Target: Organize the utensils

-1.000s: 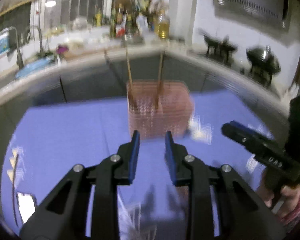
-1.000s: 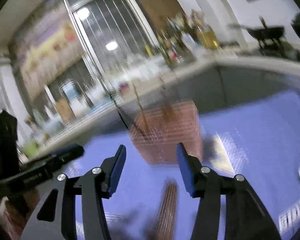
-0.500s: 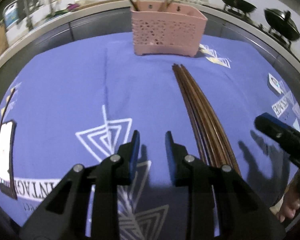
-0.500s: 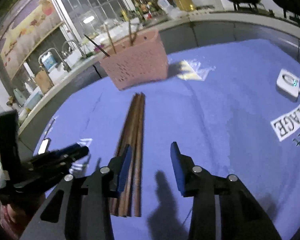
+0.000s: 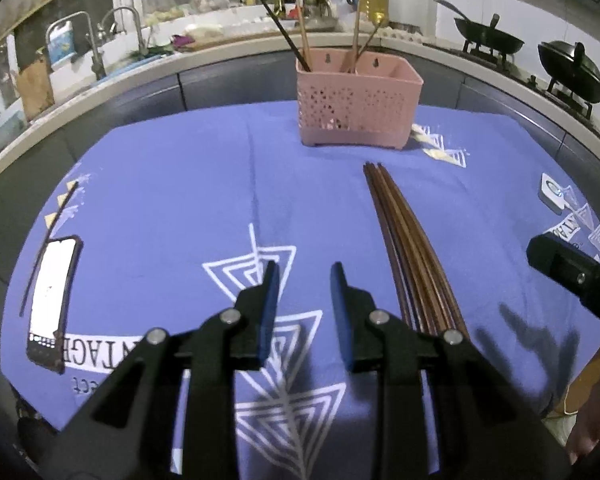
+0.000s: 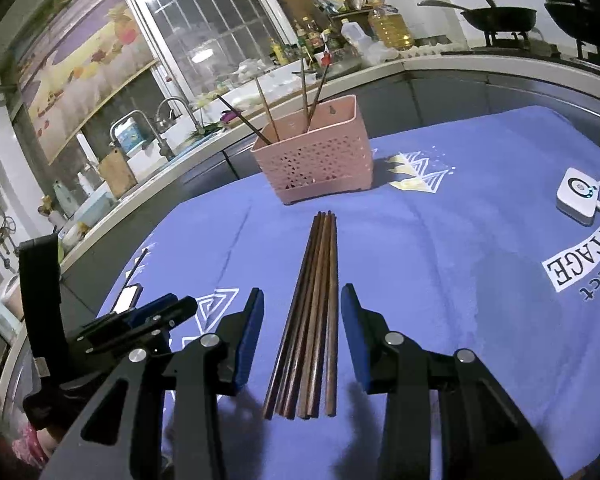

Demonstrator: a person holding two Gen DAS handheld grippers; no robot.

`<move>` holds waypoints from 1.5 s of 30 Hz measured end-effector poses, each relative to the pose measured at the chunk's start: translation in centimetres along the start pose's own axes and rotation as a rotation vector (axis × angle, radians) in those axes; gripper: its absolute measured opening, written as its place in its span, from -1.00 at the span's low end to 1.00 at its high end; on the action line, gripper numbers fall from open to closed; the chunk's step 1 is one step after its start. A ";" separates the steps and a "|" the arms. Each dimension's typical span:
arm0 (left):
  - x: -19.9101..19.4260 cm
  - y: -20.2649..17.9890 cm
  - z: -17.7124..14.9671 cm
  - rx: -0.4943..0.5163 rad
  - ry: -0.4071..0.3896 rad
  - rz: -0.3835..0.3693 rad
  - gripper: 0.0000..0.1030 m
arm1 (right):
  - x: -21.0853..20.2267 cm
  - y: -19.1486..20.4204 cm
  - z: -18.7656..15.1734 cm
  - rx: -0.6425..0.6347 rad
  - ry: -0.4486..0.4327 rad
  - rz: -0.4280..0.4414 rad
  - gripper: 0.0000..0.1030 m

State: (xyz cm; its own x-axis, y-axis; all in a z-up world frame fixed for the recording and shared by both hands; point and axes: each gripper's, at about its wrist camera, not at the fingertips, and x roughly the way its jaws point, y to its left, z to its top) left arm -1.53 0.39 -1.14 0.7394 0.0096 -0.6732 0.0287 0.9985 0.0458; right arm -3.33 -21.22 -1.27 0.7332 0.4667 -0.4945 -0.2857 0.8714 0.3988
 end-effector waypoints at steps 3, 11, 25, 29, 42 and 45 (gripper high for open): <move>-0.7 -0.1 -0.2 -0.001 -0.009 -0.002 -0.53 | -0.5 0.1 -0.2 0.002 -0.006 -0.001 -0.21; -3.5 -0.3 -1.0 -0.015 -0.065 0.008 -0.38 | -2.7 1.2 -1.0 -0.021 -0.040 0.006 -0.21; -8.7 -0.4 -2.7 -0.005 -0.145 0.045 0.18 | -6.3 3.2 -2.6 -0.037 -0.087 0.021 0.02; -9.7 -0.6 -3.1 -0.005 -0.161 0.039 0.18 | -7.5 3.6 -2.8 -0.041 -0.124 -0.004 0.29; -13.7 -0.9 -4.5 -0.030 -0.263 0.075 0.74 | -10.8 4.7 -4.1 -0.071 -0.207 0.002 0.69; -14.7 -1.0 -4.9 -0.020 -0.287 0.077 0.88 | -11.7 5.0 -4.6 -0.069 -0.233 0.013 0.78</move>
State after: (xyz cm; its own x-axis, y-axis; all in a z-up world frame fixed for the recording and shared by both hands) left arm -15.72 -0.53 5.11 0.8992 0.0726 -0.4316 -0.0460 0.9964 0.0716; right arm -16.18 -21.65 2.98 0.8496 0.4372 -0.2951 -0.3315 0.8777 0.3459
